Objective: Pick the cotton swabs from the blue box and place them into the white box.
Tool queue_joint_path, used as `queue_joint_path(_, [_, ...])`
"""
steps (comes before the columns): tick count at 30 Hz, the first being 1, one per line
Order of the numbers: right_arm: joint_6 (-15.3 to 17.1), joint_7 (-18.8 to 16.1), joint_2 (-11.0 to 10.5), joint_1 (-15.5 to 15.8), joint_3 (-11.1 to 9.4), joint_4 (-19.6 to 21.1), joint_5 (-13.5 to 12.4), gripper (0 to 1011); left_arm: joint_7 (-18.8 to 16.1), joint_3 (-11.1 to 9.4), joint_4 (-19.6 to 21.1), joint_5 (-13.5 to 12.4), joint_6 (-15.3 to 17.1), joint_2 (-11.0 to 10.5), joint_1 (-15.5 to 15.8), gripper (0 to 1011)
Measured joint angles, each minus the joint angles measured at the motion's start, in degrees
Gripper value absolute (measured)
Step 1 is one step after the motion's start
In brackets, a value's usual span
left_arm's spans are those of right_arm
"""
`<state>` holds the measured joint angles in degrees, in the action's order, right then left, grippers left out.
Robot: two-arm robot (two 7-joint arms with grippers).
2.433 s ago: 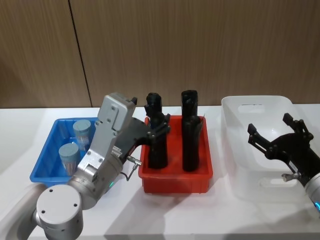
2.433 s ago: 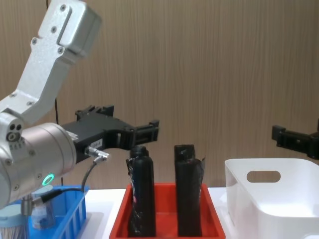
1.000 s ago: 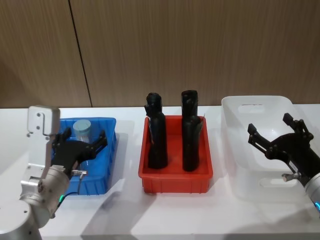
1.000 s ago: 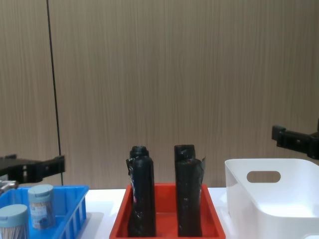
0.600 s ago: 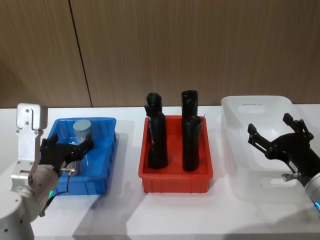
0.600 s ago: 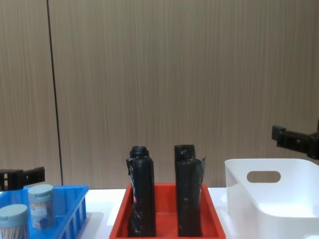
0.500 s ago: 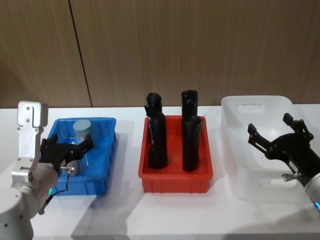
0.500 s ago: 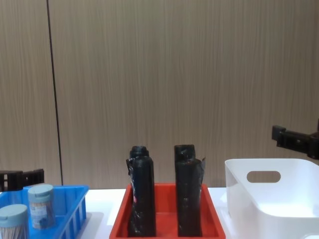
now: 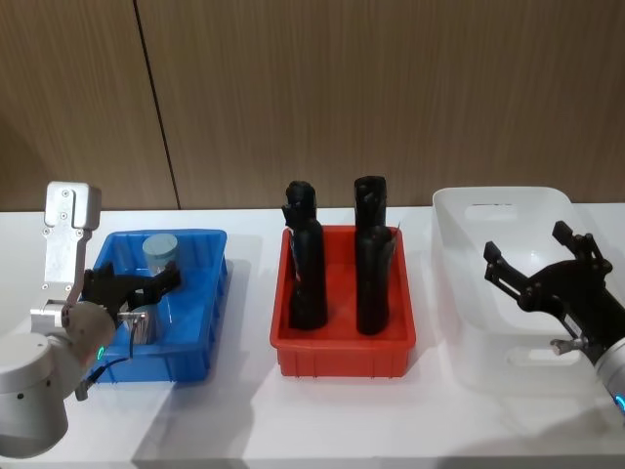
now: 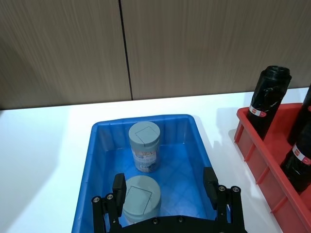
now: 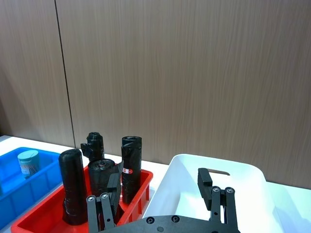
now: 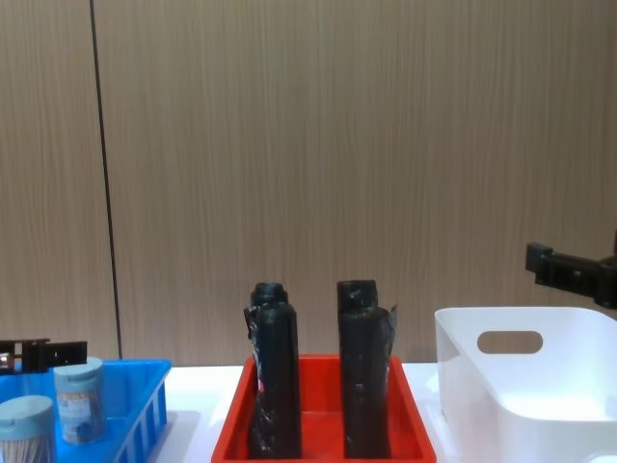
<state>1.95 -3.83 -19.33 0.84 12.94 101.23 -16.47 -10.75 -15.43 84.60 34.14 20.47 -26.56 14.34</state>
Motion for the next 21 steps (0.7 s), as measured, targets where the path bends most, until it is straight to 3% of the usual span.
queue_joint_path(21, [0.0, 0.0, 0.0, 0.0, 0.0, 0.0, 0.0, 1002, -7.1, 1.1, 0.8, 3.8, 4.7, 0.7, -0.8, 1004])
